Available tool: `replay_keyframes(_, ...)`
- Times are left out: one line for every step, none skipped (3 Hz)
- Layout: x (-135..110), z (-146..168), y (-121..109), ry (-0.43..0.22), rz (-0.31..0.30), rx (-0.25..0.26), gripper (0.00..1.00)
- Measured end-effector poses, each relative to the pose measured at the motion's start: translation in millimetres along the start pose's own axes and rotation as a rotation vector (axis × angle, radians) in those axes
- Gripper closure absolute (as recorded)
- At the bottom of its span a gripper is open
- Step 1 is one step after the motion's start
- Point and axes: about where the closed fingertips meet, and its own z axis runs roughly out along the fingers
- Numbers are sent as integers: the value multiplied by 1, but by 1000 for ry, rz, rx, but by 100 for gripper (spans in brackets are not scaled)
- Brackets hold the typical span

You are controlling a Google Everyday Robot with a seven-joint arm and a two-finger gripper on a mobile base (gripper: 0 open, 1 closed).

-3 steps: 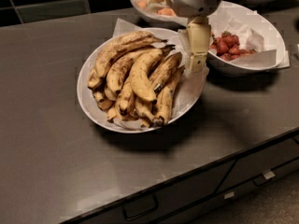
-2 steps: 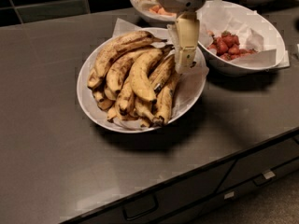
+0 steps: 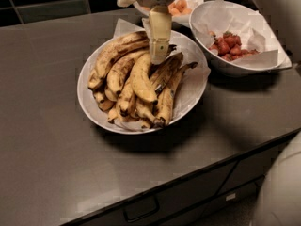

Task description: Pick banana from white bowl

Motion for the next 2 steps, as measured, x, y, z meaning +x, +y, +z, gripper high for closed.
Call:
replay_keyframes(-5,15,-8,-22,0,-27,8)
replay_keyframes(-12,26,-17,-39,-4,-45,22)
